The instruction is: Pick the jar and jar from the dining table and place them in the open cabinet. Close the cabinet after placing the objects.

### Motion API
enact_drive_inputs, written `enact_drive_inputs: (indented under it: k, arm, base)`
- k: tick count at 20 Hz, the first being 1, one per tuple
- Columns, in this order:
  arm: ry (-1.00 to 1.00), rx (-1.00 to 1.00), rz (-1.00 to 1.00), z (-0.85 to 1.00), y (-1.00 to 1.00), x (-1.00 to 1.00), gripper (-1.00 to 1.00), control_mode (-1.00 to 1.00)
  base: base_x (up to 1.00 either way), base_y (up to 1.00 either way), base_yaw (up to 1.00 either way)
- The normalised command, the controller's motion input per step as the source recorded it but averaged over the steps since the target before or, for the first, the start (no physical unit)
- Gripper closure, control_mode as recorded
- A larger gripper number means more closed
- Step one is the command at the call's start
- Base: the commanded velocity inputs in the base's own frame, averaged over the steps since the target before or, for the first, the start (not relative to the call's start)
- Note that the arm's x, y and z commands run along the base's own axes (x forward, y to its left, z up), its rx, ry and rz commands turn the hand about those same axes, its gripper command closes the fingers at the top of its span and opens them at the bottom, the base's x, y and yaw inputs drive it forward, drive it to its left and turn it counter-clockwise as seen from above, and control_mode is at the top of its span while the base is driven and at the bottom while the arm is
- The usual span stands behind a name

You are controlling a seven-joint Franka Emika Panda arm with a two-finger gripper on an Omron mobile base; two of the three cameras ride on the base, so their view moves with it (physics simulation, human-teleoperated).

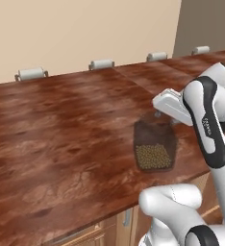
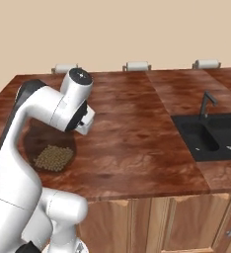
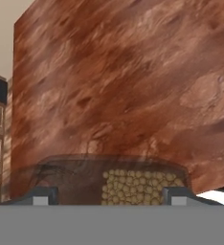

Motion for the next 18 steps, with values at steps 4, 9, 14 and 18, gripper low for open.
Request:
enact_drive_inputs:
  k: [4,9,14,18]
  arm:
    - [0.0,0.0,0.0,0.0,0.0,0.0,1.0,1.0]
    - [0.0,0.0,0.0,0.0,0.0,0.0,1.0,1.0]
    - [0.0,0.0,0.0,0.0,0.0,0.0,1.0,1.0]
    - [0.0,0.0,0.0,0.0,0.0,0.0,1.0,1.0]
  base:
    - [-0.34,0.97,0.0]
    - [-0.48,1.0,0.0]
    - [-0.49,0.82,0.0]
    - [-0.47,0.52,0.01]
